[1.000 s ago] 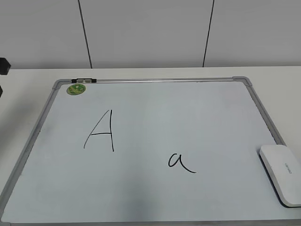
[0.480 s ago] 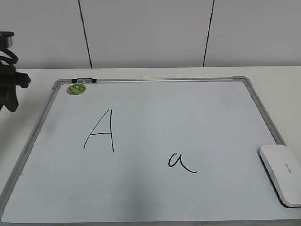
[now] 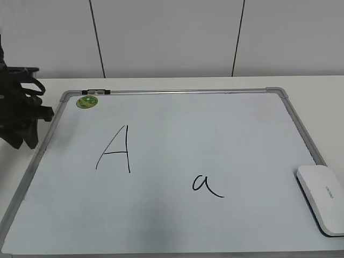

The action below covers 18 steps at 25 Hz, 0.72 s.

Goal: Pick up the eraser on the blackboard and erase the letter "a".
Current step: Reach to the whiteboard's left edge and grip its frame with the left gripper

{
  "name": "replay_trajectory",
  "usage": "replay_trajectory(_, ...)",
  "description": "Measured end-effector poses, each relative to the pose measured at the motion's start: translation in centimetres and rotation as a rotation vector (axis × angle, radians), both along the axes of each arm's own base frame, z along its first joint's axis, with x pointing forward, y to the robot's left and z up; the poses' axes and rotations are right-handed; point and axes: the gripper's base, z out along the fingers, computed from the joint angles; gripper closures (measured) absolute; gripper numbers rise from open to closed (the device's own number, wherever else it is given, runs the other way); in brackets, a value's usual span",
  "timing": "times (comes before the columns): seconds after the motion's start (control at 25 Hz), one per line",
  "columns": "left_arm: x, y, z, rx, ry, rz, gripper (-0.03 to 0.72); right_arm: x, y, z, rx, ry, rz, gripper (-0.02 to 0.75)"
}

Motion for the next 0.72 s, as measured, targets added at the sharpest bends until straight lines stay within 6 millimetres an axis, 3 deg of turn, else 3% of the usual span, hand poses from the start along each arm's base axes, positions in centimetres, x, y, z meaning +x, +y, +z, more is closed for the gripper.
replay_trajectory(0.32,0.8,-0.1,-2.9,0.000,0.020,0.000,0.446,0.0,0.0,0.0,0.000,0.000,0.000,0.192)
replay_trajectory(0.72,1.3,0.3,-3.3,0.011,-0.022,-0.003,0.446,0.0,0.0,0.0,0.000,0.000,0.000,0.192)
